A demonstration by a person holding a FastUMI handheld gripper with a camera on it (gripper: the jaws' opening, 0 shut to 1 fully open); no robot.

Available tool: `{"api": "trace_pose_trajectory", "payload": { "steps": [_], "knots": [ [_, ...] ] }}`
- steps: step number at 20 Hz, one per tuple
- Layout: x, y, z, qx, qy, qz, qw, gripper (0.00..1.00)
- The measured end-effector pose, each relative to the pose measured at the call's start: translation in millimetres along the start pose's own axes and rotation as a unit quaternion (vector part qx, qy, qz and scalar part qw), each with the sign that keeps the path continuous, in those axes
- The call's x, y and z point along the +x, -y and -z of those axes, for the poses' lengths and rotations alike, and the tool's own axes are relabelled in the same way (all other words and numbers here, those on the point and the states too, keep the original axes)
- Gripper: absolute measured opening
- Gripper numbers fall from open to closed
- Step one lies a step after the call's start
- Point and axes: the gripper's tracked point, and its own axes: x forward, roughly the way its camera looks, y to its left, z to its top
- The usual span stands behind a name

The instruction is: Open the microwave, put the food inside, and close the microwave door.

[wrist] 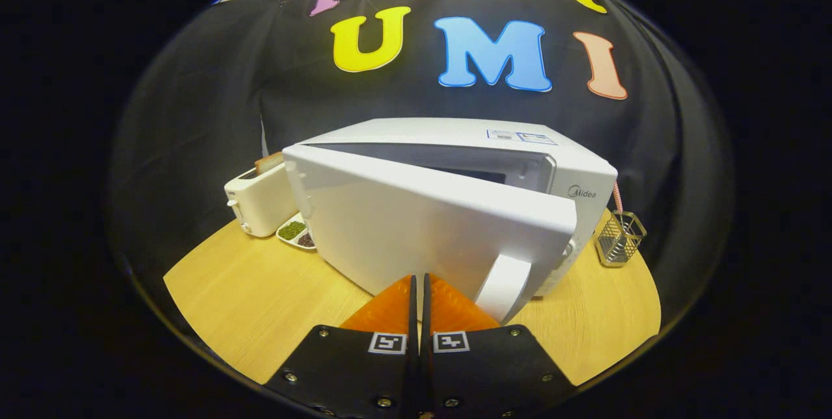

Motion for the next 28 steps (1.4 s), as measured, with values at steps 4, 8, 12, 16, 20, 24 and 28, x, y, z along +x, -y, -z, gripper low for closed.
{"api": "trace_pose_trajectory", "payload": {
  "steps": [4, 8, 12, 16, 20, 24, 28],
  "knots": [
    [27.7, 17.0, -15.4, 0.002, 0.005, 0.03, 1.0, 0.01],
    [47.6, 33.6, -32.8, 0.031, 0.008, 0.056, 0.998, 0.01],
    [48.5, 32.1, -33.1, 0.001, 0.018, 0.07, 0.997, 0.01],
    [59.9, 36.7, -32.3, 0.024, 0.011, 0.076, 0.997, 0.01],
    [36.1, 17.4, -45.4, 0.006, 0.027, 0.071, 0.997, 0.01],
    [-24.6, -16.2, -61.6, -0.017, 0.075, 0.049, 0.996, 0.01],
    [-94.8, -45.2, -72.6, -0.042, 0.127, 0.031, 0.99, 0.22]
  ]
}}
